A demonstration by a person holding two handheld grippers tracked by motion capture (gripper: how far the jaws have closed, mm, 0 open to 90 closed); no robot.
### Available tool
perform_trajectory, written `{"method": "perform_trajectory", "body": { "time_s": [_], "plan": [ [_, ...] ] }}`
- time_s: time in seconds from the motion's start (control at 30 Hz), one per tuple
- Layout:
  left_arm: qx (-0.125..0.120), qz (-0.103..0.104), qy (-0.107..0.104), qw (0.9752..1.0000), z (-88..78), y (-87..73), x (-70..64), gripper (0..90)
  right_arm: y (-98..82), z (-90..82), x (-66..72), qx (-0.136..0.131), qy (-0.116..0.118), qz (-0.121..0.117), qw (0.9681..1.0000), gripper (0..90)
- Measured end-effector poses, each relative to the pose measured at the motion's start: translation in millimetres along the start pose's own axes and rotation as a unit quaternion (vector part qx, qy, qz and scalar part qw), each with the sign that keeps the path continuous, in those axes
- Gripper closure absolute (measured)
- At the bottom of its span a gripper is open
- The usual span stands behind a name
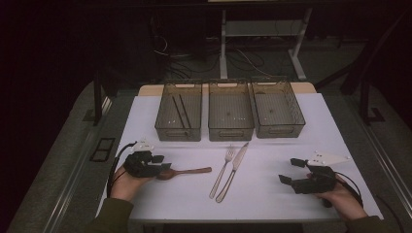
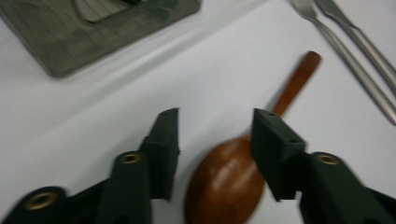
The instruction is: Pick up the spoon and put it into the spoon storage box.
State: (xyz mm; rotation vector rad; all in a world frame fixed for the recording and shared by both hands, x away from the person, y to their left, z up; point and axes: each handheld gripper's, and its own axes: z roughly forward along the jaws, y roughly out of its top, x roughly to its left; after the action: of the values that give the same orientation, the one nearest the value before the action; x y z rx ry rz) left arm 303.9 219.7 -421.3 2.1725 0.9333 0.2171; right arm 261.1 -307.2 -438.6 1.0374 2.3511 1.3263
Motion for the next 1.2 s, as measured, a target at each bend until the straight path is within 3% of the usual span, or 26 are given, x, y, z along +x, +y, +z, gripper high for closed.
{"method": "perform_trajectory", "body": {
  "time_s": [0.1,0.27,0.4,0.63,0.93,1.2],
  "plan": [
    [0.008,0.000,-0.002,1.0000,0.9,-6.5,-2.5,43.1,0.2,-0.1,0.4,0.000,0.000,0.001,1.0000,19.3],
    [0.020,-0.006,-0.007,0.9997,2.0,-13.2,-0.8,39.4,0.5,0.6,1.4,0.001,0.001,-0.001,1.0000,19.3],
    [0.032,-0.005,-0.004,0.9995,5.5,-15.1,0.3,39.3,0.4,0.9,0.6,0.002,0.000,-0.001,1.0000,19.3],
    [0.052,0.015,0.004,0.9985,8.0,-15.7,-2.9,40.6,0.4,0.3,0.8,0.001,0.000,0.000,1.0000,19.2],
    [0.060,0.036,-0.014,0.9974,6.6,-15.7,-5.6,55.8,0.5,-0.2,0.6,0.000,-0.001,-0.002,1.0000,19.3],
    [0.060,0.044,-0.031,0.9968,1.8,-16.3,-3.0,69.4,0.5,0.3,0.9,0.001,0.000,-0.001,1.0000,19.3]
  ]
}}
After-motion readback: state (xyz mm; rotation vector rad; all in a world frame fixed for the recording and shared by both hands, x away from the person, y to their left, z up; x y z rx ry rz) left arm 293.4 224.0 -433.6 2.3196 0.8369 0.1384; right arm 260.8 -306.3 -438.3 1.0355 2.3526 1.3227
